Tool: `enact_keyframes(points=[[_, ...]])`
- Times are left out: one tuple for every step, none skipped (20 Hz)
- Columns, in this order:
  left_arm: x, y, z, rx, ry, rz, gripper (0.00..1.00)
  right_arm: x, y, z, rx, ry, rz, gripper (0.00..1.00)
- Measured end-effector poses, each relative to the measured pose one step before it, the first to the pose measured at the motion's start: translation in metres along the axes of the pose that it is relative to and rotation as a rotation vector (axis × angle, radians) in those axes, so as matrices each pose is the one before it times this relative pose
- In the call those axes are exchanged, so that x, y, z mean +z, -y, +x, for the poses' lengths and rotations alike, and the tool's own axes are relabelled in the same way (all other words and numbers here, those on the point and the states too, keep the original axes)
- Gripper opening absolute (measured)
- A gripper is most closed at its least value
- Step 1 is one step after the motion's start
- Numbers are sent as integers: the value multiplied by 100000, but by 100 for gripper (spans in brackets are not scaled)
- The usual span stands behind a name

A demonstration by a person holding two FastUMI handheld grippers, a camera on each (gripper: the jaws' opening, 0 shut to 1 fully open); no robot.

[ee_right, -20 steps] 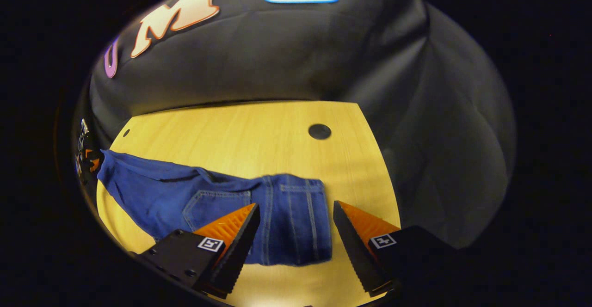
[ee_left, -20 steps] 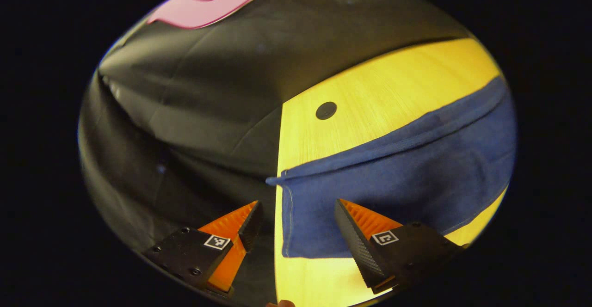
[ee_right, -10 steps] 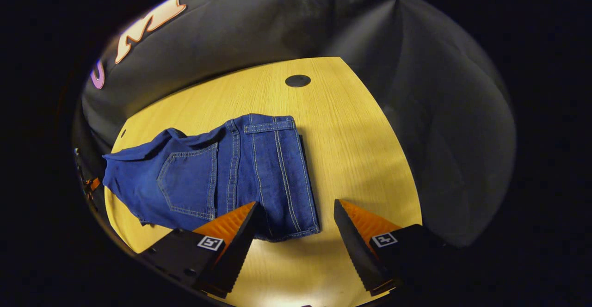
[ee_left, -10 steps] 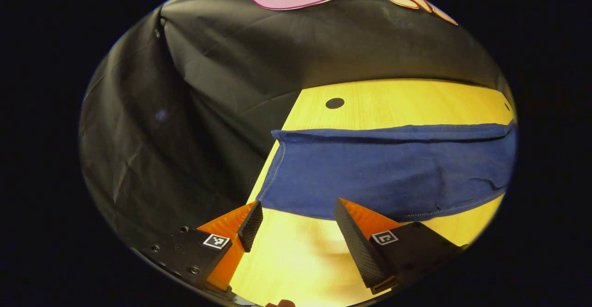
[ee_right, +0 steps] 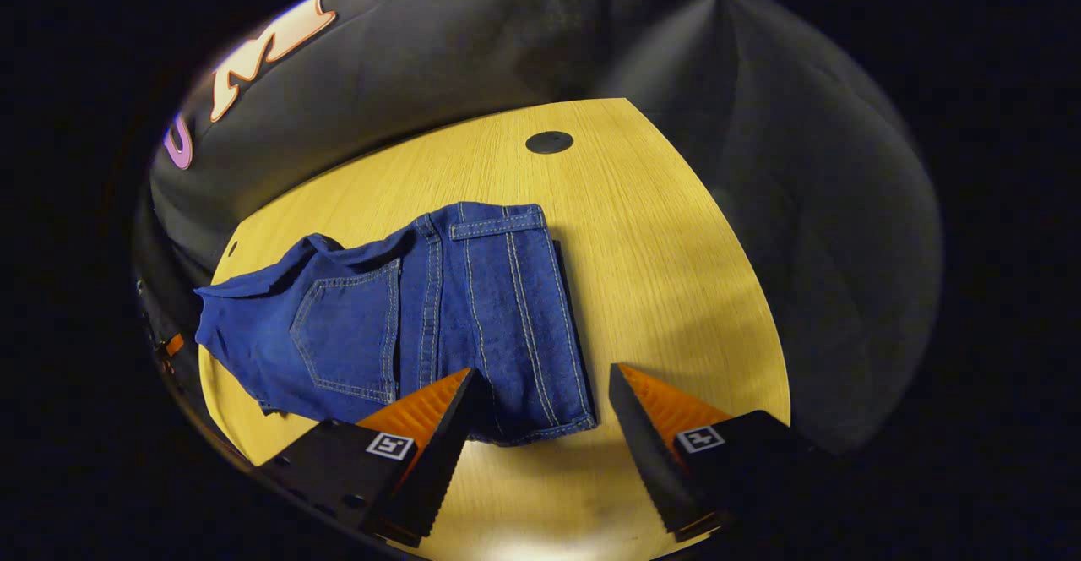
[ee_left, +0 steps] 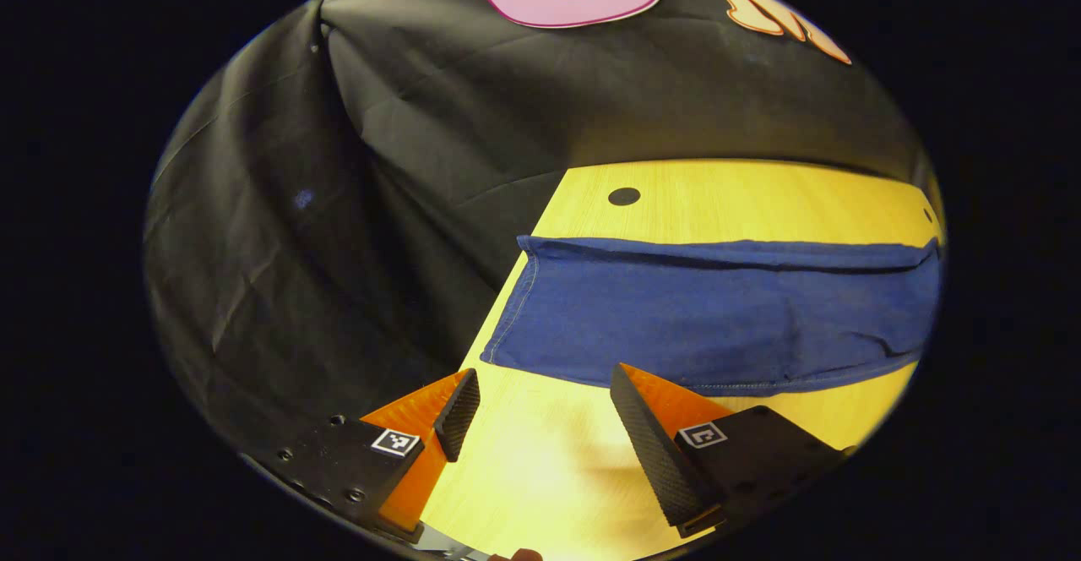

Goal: Grasp the waist and the cuffs of the jeans and fold them to make the two legs overlap; first hold the waist and fold one-third of the jeans toward the cuffs, then hold the cuffs and fold the remaining one-third in the same direction to finish folding.

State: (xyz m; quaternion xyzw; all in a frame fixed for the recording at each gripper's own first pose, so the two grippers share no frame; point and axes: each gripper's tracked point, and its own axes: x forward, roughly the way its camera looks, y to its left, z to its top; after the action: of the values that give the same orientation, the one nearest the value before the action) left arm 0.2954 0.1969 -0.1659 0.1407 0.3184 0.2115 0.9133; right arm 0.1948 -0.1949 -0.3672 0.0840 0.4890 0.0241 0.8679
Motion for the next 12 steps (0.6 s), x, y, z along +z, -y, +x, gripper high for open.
enact_keyframes(points=[[244,90,-38,278,292,-1172,95,-139,-451,122,142,-910,3138,82],[78,198,11,-556,324,-785,95,-179,-391,36,1340,-1842,3294,75],[37,121,-140,-1371,-82,-409,95,-7,-139,-74,-851,-1048,2800,63],[30,137,-58,-1731,-127,254,95,-7,-385,4,1155,-1879,2358,51],[67,30,-45,-972,218,161,96,-11,46,-526,86,-360,1265,38],[173,91,-31,-879,589,-4,95,134,-43,288,708,310,-1486,34],[87,137,-13,-948,782,0,96,97,-49,-81,-275,1373,-1195,29],[99,118,-148,-1029,207,69,96,-5,61,252,-528,1592,-1694,27],[93,87,-176,-1218,137,362,96,-73,73,203,-850,431,-574,23],[74,107,-50,-1142,283,361,96,141,-35,-194,-1143,753,275,23],[48,85,-34,-793,480,450,96,221,-40,-173,-1558,222,102,16],[109,81,-26,-724,512,345,96,-292,10,297,-1102,-491,153,13]])
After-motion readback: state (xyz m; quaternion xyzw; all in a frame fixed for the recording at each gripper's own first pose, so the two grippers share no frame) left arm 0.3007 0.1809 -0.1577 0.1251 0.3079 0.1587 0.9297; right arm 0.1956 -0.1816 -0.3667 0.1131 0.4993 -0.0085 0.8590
